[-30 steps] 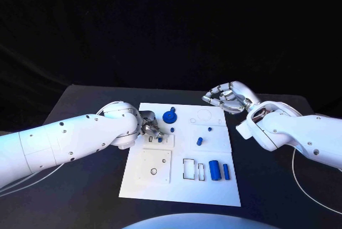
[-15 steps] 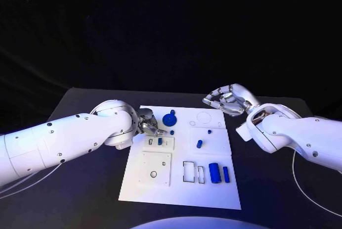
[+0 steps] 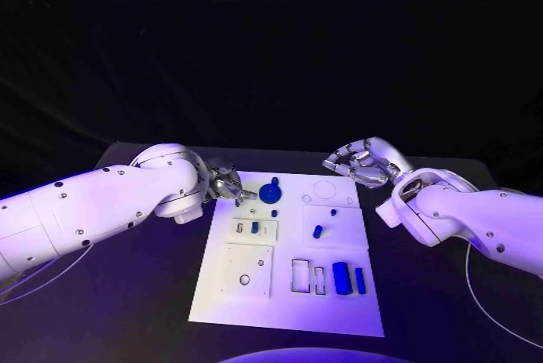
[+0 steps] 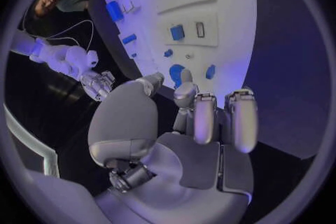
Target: Assemble the parts on the task board
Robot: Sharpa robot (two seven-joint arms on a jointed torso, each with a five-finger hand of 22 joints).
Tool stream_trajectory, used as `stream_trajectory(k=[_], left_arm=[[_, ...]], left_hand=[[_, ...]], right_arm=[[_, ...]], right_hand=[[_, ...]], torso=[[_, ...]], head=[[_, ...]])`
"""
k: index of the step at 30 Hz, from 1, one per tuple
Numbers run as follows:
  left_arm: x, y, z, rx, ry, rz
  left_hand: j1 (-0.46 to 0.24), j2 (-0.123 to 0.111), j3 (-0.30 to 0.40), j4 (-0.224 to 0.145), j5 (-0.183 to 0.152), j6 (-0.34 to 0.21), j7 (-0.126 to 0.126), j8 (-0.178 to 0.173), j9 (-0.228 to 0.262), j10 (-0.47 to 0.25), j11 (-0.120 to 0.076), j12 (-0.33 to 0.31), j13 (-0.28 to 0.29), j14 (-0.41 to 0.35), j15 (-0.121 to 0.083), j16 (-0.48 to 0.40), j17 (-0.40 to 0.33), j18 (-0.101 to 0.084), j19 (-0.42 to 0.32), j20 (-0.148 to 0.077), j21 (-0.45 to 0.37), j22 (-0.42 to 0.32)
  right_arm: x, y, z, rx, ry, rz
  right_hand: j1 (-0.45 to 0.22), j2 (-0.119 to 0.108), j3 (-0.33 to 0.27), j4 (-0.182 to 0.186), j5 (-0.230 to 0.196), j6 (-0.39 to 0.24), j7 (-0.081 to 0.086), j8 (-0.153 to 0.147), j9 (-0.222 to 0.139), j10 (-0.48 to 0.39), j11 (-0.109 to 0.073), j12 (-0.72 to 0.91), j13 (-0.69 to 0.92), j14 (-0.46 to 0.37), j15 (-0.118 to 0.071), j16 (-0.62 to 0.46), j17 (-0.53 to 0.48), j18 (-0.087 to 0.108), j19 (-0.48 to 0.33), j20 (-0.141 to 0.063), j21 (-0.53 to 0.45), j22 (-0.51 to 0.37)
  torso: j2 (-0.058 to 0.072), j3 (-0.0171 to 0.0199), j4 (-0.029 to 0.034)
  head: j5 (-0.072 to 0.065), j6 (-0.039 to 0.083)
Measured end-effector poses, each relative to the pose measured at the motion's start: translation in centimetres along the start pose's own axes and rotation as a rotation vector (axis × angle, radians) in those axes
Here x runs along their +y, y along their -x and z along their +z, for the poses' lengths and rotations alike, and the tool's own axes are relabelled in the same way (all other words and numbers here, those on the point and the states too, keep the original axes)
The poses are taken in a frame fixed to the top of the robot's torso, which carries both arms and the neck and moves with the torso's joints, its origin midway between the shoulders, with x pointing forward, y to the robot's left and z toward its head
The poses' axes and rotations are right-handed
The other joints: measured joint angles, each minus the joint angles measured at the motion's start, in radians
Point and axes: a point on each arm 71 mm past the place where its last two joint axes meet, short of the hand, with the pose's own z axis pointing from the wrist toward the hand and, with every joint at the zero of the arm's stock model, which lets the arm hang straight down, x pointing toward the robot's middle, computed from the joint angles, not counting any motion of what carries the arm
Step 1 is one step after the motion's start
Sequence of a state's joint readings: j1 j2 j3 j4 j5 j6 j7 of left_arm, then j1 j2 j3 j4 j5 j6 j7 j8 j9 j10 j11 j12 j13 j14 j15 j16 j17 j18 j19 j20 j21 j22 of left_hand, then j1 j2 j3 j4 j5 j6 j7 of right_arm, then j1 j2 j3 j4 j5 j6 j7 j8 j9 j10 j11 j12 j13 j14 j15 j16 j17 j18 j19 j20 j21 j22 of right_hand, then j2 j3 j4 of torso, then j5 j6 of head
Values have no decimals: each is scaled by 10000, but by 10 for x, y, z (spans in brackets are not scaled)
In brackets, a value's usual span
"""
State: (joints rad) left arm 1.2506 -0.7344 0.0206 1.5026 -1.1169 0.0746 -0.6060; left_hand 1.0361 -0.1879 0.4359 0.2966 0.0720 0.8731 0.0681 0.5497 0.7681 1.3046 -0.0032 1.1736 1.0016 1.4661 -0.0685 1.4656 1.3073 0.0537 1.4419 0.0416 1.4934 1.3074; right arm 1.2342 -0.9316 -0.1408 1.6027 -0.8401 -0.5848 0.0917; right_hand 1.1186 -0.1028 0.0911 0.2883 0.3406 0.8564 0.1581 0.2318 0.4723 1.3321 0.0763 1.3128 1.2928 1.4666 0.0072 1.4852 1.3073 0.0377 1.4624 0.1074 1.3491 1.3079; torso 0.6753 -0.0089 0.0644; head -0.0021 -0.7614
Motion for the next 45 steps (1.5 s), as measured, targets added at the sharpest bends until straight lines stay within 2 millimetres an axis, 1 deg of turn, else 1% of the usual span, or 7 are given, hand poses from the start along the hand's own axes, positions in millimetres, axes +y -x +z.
stream_trajectory(k=[2,4,8,15,33,40,45], left_arm=[[3,3,4,-66,141,-29],[5,7,8,-127,257,-54],[9,11,16,-214,457,-94],[11,14,24,-280,645,7],[17,10,40,-8,1016,770],[18,9,41,115,1048,846],[17,8,41,178,1015,770]], left_hand=[[68,39,-28,-28,0,-120,120,-259,-248,-169,129,-195,-257,-13,120,0,0,0,-94,94,-96,0],[106,1,-51,-5,0,-144,166,-425,-429,-366,179,-362,-467,17,146,0,0,0,-198,197,-187,0],[189,-2,-98,-42,0,-278,359,-680,-667,-559,264,-526,-737,3,237,0,0,0,-272,227,-209,0],[187,0,-98,-42,0,-292,374,-680,-704,-559,264,-526,-729,8,241,0,0,0,-271,227,-209,0],[264,-78,-153,-42,-49,-292,374,-680,-754,-594,300,-526,-804,7,241,0,0,0,-305,262,-248,0],[485,129,-152,-42,-49,-265,346,-680,-827,-594,300,-526,-727,7,241,0,0,0,-305,262,-248,0],[654,154,-51,-29,-49,-255,336,-680,-895,-594,299,-469,-679,7,241,0,0,0,-305,262,-248,0]], right_arm=[[0,0,0,3,-7,1],[0,-1,0,9,-20,4],[-1,-2,0,32,-38,15],[-2,-2,0,42,-86,17],[-5,-3,0,55,-153,14],[-4,-4,0,66,-150,19],[-4,-5,0,81,-143,21]], right_hand=[[2,2,0,0,0,0,0,0,0,0,0,0,0,0,0,0,0,0,0,0,0,0],[54,53,0,0,19,0,0,0,1,0,0,0,0,0,0,0,0,0,0,0,0,0],[54,54,0,0,60,0,0,0,8,0,0,0,0,0,0,0,-1,0,0,0,1,-1],[53,53,0,0,60,0,0,0,7,0,0,0,0,0,0,0,8,1,0,0,1,-2],[93,93,-28,28,60,0,0,0,6,0,0,0,1,0,0,0,7,0,0,0,1,-3],[93,93,-28,28,60,1,0,-1,15,0,0,0,1,0,0,0,6,0,0,0,1,-4],[93,93,-27,28,60,0,0,-1,15,0,0,0,0,0,0,0,5,1,0,0,1,-5]], torso=[[4,0,1],[12,0,2],[28,-7,-6],[63,-24,-39],[97,-40,-37],[81,-36,-33],[80,-32,-39]], head=[[20,3],[34,7],[60,9],[81,11],[93,-83],[153,-87],[194,-76]])
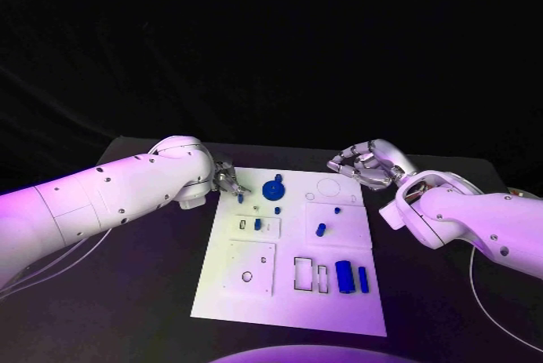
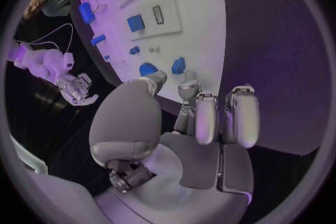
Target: Assemble the parts on the task board
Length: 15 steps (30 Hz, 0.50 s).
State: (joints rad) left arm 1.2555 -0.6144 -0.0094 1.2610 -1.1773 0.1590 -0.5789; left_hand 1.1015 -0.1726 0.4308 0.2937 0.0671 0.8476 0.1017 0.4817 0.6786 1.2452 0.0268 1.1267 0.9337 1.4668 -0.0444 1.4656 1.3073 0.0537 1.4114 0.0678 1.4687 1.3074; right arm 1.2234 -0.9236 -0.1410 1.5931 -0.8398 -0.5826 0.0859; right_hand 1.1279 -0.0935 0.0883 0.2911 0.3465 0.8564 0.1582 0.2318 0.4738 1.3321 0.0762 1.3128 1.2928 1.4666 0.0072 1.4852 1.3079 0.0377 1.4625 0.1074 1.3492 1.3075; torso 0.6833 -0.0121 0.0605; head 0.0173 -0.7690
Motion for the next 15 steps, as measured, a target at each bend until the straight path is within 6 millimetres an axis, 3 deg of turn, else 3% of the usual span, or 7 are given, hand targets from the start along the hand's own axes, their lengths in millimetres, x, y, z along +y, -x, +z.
stream_trajectory(k=[7,15], left_arm=[[-1,-1,0,98,-50,-140],[-1,-1,0,162,-61,-250]], left_hand=[[481,83,350,-18,0,379,-130,391,73,76,-74,118,76,0,0,0,0,0,0,0,0,0],[908,76,743,-20,0,393,-143,692,255,166,-163,211,133,0,-1,0,0,-1,0,0,0,0]], right_arm=[[0,0,0,3,-3,-12],[-1,-1,0,15,-12,-11]], right_hand=[[0,0,0,0,5,0,0,0,-1,0,0,0,0,0,0,0,-1,0,0,0,0,-1],[0,0,0,0,41,0,0,0,-1,0,0,0,0,0,0,0,-2,0,0,0,0,-1]], torso=[[-2,3,-3],[1,6,1]], head=[[9,-16],[3,-42]])
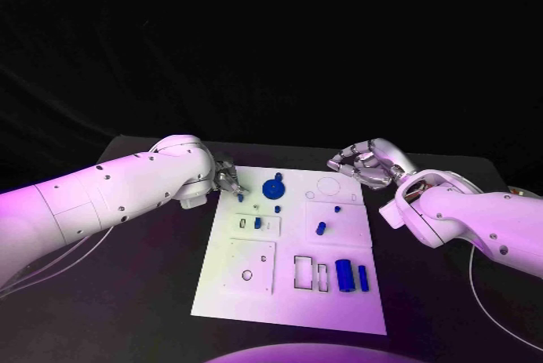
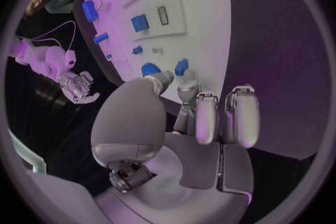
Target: Assemble the parts on the task board
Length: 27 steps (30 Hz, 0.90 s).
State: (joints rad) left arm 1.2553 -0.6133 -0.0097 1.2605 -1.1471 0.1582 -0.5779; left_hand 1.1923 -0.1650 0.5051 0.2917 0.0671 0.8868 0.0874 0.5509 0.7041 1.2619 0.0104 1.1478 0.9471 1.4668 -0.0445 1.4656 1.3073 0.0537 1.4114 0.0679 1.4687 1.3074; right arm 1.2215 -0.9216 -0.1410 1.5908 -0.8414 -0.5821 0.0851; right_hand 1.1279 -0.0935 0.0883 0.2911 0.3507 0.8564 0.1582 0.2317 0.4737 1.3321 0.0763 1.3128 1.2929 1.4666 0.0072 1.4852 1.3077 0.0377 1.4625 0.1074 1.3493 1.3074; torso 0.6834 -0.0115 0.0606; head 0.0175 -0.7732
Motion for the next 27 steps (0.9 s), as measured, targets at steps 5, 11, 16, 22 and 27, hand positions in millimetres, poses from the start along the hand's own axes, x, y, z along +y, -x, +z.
stream_trajectory(k=[5,11,16,22,27], left_arm=[[0,0,0,25,-5,-35],[0,0,0,48,-5,-69],[0,0,1,81,-4,-118],[1,-1,1,138,-4,-170],[1,-1,1,212,-9,-200]], left_hand=[[99,-21,115,-5,0,54,-54,167,103,36,-36,16,12,-25,-48,0,0,0,36,-36,0,0],[399,1,526,-26,0,16,-163,396,253,68,-74,17,9,-17,-102,0,0,1,70,-73,0,0],[1076,-226,1804,-170,-40,-203,-232,632,355,55,-128,16,-70,-2,-148,0,0,0,71,-144,0,0],[1379,-354,2280,-52,-62,-344,-160,913,608,88,-160,16,-86,-2,-147,0,0,0,71,-143,0,0],[1402,-375,2352,21,-20,-361,-143,1019,689,89,-159,16,-118,-2,-146,0,0,1,71,-143,0,0]], right_arm=[[0,0,0,4,-6,0],[0,0,0,6,-11,-1],[0,0,0,9,-11,-1],[0,-1,0,11,-10,-1],[0,-1,0,12,-10,-1]], right_hand=[[39,39,0,0,0,0,0,40,9,0,0,0,0,0,0,0,0,0,0,0,0,0],[39,39,0,0,0,0,0,40,8,0,0,0,0,0,0,0,-1,0,0,0,0,-1],[39,39,0,0,0,0,0,40,8,0,0,0,0,0,0,0,-1,0,0,0,0,4],[39,39,0,0,0,0,0,40,7,0,0,0,9,0,0,0,-1,-1,0,0,0,7],[39,39,0,0,-1,0,0,40,7,0,0,0,9,0,0,0,-2,0,0,0,0,7]], torso=[[5,0,-1],[5,-2,-4],[5,-3,-5],[3,-3,-5],[-1,-3,-4]], head=[[12,-14],[20,-26],[14,-33],[12,-35],[24,-38]])
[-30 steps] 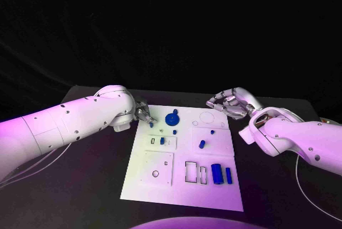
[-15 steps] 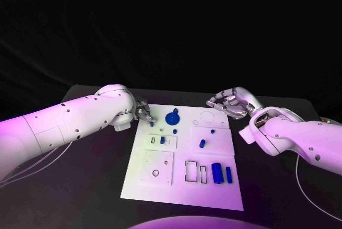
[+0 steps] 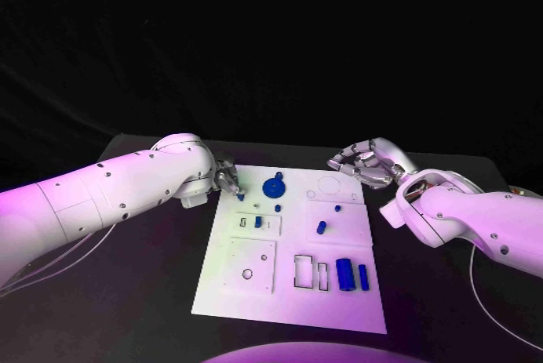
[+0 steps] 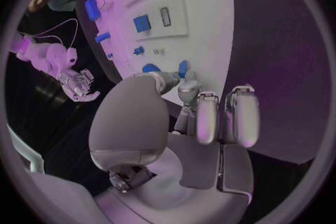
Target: Assemble the parts on the task board
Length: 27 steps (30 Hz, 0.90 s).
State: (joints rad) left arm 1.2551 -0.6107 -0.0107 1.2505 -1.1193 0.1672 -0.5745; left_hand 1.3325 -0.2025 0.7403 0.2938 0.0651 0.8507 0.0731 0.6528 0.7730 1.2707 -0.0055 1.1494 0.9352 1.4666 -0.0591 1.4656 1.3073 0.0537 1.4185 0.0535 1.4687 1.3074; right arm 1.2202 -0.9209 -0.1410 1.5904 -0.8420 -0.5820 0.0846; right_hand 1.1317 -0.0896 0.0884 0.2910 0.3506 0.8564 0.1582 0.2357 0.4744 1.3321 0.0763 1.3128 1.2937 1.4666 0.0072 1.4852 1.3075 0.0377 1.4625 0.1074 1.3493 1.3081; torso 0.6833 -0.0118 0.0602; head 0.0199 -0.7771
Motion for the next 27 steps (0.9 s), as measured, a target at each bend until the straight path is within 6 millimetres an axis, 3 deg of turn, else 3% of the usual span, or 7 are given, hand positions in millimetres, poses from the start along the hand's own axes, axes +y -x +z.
stream_trajectory(k=[9,15,20,27], left_arm=[[2,0,0,125,-22,-165],[7,0,-2,141,-161,-461],[10,0,-7,40,-508,-769],[12,-2,-19,-229,-1169,-1167]], left_hand=[[9,-17,-2,-2,8,-17,19,69,56,0,1,0,-24,0,1,0,0,-1,0,0,0,0],[-59,-234,-2,-2,194,-17,22,136,96,134,18,-1,21,0,1,0,0,-1,22,-21,34,0],[-232,-545,-2,-2,1015,189,-4,151,138,278,-21,0,142,0,1,0,0,-1,120,-64,131,0],[-338,-650,-2,-2,1567,362,-48,151,138,452,-54,74,247,-20,-18,0,0,1,236,-86,195,0]], right_arm=[[0,0,0,-1,-3,0],[0,0,0,-4,-4,-1],[-1,1,0,-13,-12,-5],[-1,2,-1,-31,-30,-13]], right_hand=[[0,0,0,0,0,0,0,0,-1,0,0,0,-1,0,0,0,0,0,0,0,0,-1],[-53,53,0,0,38,0,0,0,9,0,0,0,10,0,0,0,0,0,0,0,0,-2],[-53,53,0,0,37,0,0,0,8,0,0,0,9,0,0,0,-1,0,0,0,0,-3],[-53,53,0,0,37,0,0,-1,8,0,0,0,9,-37,-37,0,-1,0,0,0,0,-3]], torso=[[-3,3,1],[1,3,1],[2,3,1],[-1,5,13]], head=[[16,10],[35,22],[36,25],[21,7]])
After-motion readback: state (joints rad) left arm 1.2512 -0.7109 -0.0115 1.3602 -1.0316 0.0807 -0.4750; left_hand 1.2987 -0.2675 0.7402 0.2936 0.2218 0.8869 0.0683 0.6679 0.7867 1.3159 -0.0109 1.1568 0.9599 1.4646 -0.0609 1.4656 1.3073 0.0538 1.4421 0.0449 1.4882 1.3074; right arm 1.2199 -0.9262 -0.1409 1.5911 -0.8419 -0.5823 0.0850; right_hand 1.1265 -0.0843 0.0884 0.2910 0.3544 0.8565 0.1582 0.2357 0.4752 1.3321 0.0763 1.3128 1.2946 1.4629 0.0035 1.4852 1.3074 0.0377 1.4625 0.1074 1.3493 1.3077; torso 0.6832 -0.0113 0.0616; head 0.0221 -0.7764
